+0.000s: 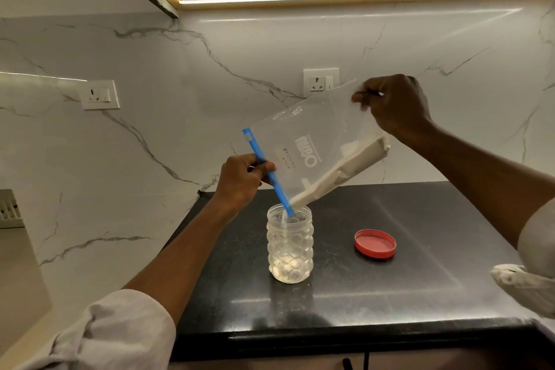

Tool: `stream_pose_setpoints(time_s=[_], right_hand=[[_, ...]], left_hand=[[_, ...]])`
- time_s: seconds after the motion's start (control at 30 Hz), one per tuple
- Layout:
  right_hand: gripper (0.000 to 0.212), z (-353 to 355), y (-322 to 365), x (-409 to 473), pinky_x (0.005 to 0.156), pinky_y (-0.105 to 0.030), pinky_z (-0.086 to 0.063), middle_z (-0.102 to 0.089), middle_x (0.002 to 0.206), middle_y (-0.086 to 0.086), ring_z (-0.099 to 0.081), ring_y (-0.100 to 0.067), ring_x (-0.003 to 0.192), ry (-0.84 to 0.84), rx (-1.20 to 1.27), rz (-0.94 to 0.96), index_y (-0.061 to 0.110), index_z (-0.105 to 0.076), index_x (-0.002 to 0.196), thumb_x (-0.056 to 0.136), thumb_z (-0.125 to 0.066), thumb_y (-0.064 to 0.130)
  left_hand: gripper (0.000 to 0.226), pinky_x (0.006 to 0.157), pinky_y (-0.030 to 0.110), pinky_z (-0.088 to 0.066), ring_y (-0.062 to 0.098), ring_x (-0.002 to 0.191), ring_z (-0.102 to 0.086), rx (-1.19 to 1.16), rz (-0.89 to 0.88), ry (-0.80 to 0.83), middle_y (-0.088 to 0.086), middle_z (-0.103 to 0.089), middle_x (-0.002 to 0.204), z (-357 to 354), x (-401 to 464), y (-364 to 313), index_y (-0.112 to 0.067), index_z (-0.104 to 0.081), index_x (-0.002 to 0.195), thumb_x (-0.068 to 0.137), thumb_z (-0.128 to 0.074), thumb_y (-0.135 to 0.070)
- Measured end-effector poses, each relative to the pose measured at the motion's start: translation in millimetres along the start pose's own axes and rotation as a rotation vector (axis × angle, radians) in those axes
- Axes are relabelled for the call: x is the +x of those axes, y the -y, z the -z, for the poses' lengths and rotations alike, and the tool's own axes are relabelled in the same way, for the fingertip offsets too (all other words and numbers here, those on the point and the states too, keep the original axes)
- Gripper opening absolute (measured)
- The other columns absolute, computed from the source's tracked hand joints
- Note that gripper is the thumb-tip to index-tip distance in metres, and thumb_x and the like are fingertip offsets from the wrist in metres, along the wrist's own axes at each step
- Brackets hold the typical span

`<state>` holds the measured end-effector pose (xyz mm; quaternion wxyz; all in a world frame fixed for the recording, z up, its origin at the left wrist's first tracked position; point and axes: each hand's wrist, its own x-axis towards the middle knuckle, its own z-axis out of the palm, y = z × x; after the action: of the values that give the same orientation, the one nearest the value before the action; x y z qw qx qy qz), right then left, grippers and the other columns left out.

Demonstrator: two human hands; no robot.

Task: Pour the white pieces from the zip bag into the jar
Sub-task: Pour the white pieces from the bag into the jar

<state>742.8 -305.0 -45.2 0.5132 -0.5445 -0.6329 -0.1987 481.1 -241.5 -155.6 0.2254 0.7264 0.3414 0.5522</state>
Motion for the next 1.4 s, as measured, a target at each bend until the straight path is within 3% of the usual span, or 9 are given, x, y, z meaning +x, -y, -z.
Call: stream_pose_setpoints(time_s=[0.27,0.53,0.77,1.4], right_hand=[[0.016,-0.1,1.0,0.5,0.073,-0.025,-0.046,-0.074,0.087,0.002,-0.065,-0.015,0.079,-0.038,0.011,0.022,0.018,-0.077,0.098,0.091,-0.066,0.027],[0.014,-0.4,5.5,0.7,0.082,-0.037,-0.056,-0.075,0.088,0.001,-0.068,-0.019,0.084,-0.026,0.021,0.022,0.02,-0.076,0.098,0.091,-0.066,0.025],[0.014,-1.1,6.3,0.4,0.08,-0.031,-0.053,-0.075,0.089,0.0,-0.068,-0.018,0.084,-0.004,-0.001,0.028,0.019,-0.076,0.098,0.091,-0.066,0.025],[0.013,-2.3,5.8,-2.5,0.083,-0.033,-0.054,-0.071,0.079,0.006,-0.067,-0.013,0.082,0.032,0.04,-0.017,0.019,-0.077,0.096,0.091,-0.066,0.023]], left_hand=[[0.001,0.064,0.015,-0.056,0.003,0.065,-0.07,-0.012,0.016,-0.004,-0.009,-0.069,0.081,-0.8,-0.7,3.8,-0.018,-0.069,0.088,0.089,-0.069,-0.017],[0.004,0.064,0.014,-0.055,0.001,0.067,-0.07,-0.014,0.019,0.007,-0.012,-0.068,0.083,-0.3,-3.4,4.3,-0.021,-0.067,0.089,0.089,-0.069,-0.017],[0.005,0.065,0.016,-0.056,0.004,0.067,-0.071,-0.006,0.024,-0.002,-0.01,-0.069,0.084,1.5,-4.2,6.6,-0.022,-0.067,0.089,0.089,-0.069,-0.018],[0.008,0.062,0.011,-0.053,0.001,0.068,-0.07,-0.01,0.056,-0.006,-0.004,-0.068,0.089,0.0,-7.1,9.8,-0.014,-0.068,0.096,0.089,-0.069,-0.017]])
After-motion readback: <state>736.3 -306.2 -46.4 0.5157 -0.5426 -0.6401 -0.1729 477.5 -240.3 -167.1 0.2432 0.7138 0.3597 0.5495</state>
